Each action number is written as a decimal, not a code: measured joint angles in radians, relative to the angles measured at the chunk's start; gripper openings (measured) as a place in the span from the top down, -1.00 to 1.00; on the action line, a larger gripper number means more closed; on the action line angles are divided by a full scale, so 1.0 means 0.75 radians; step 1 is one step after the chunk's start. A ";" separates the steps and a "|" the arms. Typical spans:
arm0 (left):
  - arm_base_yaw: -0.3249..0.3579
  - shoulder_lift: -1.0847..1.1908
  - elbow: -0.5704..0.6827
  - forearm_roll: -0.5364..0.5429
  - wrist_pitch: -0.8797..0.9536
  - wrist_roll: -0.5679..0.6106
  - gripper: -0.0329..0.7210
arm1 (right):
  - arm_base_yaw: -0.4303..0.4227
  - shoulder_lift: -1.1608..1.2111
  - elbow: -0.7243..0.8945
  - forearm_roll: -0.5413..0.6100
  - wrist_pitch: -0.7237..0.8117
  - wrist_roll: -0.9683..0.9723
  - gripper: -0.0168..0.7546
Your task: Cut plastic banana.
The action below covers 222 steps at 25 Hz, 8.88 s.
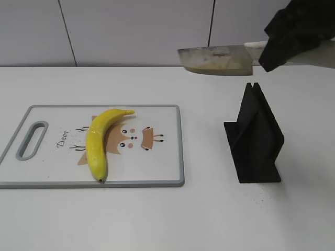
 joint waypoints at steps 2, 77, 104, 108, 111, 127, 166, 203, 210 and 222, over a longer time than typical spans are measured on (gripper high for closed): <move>0.000 0.112 -0.035 -0.010 -0.066 0.068 -0.65 | 0.000 0.015 0.000 0.098 -0.041 -0.234 0.48; -0.067 2.064 -0.834 -0.611 -0.070 1.722 0.87 | 0.204 0.989 -0.703 0.302 -0.022 -1.182 0.48; -0.108 2.334 -0.866 -0.685 -0.138 1.751 0.84 | 0.207 1.179 -0.703 0.157 -0.012 -1.077 0.48; -0.105 2.341 -0.865 -0.703 -0.135 1.755 0.84 | 0.207 1.179 -0.703 0.154 -0.016 -1.077 0.48; -0.102 2.341 -0.856 -0.717 -0.144 1.758 0.84 | 0.205 1.179 -0.703 0.153 -0.019 -1.077 0.48; -0.099 2.341 -0.845 -0.744 -0.157 1.766 0.84 | 0.203 1.179 -0.703 0.164 -0.039 -1.083 0.48; -0.106 2.130 -0.802 -0.702 -0.216 1.741 0.84 | 0.210 1.093 -0.795 0.142 0.004 -1.036 0.43; -0.095 1.265 -0.790 -0.021 -0.084 0.202 -0.66 | 0.182 0.144 -0.258 -0.253 -0.013 0.173 0.49; -0.095 1.095 -0.716 0.121 0.084 0.033 -0.65 | 0.065 -0.169 0.228 -0.288 -0.284 0.545 0.49; -0.095 0.585 -0.226 0.124 -0.060 -0.100 -0.65 | 0.003 -0.426 0.755 -0.353 -0.586 0.859 0.49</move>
